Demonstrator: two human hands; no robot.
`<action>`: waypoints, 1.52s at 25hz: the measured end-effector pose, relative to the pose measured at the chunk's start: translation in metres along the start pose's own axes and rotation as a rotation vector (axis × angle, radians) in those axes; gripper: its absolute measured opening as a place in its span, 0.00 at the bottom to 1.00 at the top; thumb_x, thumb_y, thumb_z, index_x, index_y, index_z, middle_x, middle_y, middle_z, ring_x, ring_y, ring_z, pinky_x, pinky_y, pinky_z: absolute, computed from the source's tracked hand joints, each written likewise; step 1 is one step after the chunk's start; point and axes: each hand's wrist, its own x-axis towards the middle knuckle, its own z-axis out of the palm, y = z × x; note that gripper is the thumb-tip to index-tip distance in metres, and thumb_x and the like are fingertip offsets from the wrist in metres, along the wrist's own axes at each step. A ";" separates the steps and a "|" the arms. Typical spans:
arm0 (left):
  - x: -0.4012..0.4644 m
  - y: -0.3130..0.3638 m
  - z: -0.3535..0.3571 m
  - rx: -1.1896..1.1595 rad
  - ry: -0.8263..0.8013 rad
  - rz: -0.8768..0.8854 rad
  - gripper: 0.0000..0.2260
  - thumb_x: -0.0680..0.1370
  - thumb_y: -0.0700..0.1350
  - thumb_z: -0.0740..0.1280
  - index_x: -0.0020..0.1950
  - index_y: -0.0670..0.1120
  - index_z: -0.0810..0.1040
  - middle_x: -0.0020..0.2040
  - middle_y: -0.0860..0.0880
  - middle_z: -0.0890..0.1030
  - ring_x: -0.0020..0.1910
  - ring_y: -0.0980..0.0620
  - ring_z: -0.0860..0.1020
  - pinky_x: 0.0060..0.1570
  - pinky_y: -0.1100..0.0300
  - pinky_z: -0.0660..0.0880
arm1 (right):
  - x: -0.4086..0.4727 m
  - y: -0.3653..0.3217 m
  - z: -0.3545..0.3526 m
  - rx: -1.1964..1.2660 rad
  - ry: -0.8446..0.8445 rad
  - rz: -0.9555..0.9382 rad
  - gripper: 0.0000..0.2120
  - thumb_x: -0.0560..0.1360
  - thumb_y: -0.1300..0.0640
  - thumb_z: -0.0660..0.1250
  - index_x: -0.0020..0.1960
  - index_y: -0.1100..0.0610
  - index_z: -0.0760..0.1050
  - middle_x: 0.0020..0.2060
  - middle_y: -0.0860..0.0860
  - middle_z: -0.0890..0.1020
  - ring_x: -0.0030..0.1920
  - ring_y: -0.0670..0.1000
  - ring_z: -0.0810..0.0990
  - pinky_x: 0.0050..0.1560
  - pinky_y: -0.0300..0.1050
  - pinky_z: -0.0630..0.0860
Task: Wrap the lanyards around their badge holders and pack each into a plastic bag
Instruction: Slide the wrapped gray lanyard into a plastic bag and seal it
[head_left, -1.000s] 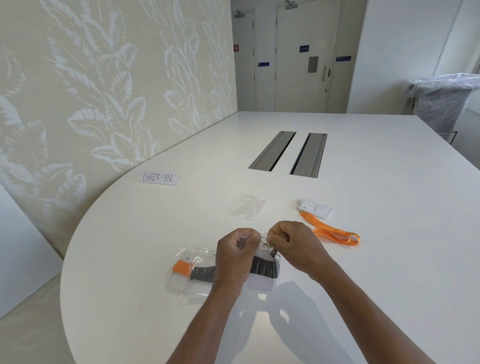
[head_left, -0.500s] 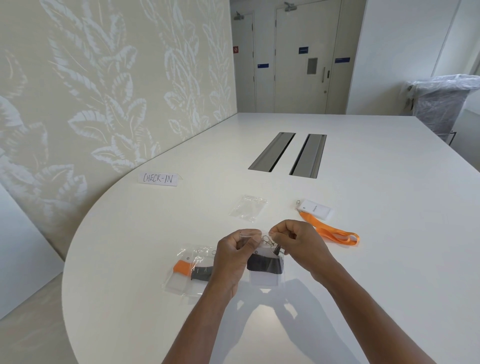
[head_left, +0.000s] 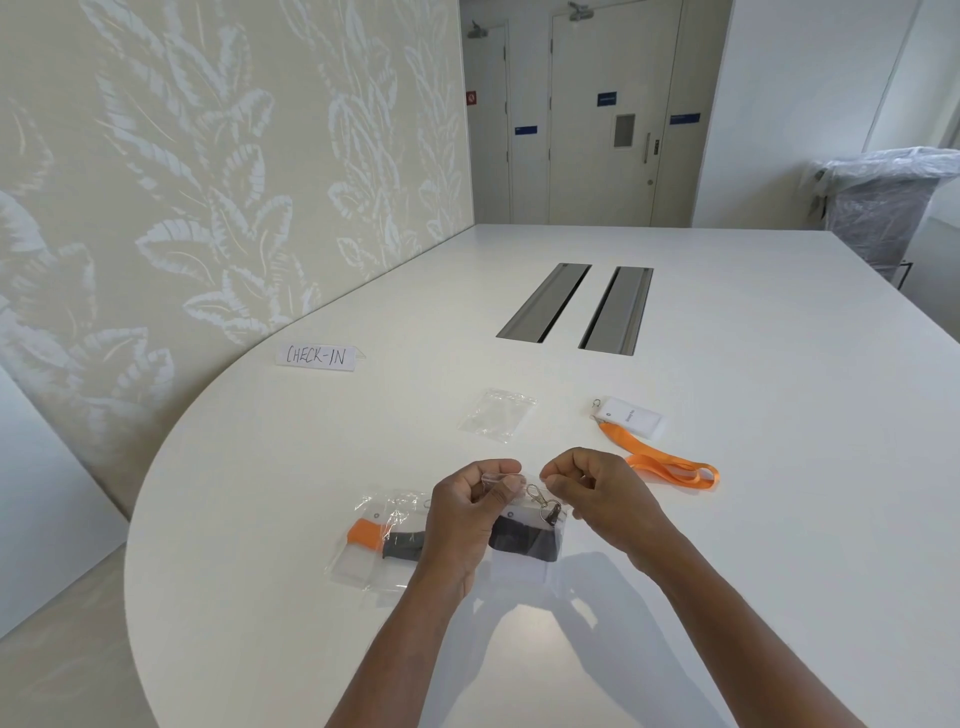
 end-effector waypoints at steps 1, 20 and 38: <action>0.000 -0.001 -0.001 0.000 -0.002 0.006 0.06 0.76 0.41 0.75 0.49 0.51 0.87 0.45 0.46 0.88 0.44 0.52 0.86 0.41 0.62 0.81 | 0.000 0.000 0.000 -0.006 0.004 -0.008 0.05 0.76 0.57 0.70 0.43 0.50 0.82 0.35 0.41 0.84 0.32 0.37 0.76 0.39 0.40 0.75; -0.001 -0.007 -0.005 0.079 -0.004 0.156 0.17 0.75 0.40 0.76 0.61 0.52 0.80 0.51 0.50 0.88 0.52 0.52 0.85 0.48 0.63 0.81 | 0.001 0.004 -0.001 -0.031 0.027 -0.152 0.06 0.75 0.57 0.73 0.41 0.48 0.81 0.34 0.43 0.84 0.32 0.39 0.77 0.35 0.30 0.71; -0.003 -0.017 -0.005 0.285 -0.006 0.141 0.23 0.73 0.36 0.77 0.64 0.53 0.78 0.56 0.50 0.85 0.55 0.54 0.84 0.55 0.57 0.82 | -0.004 0.005 0.009 -0.075 0.093 -0.199 0.18 0.73 0.61 0.76 0.57 0.44 0.79 0.55 0.40 0.82 0.54 0.41 0.80 0.47 0.33 0.80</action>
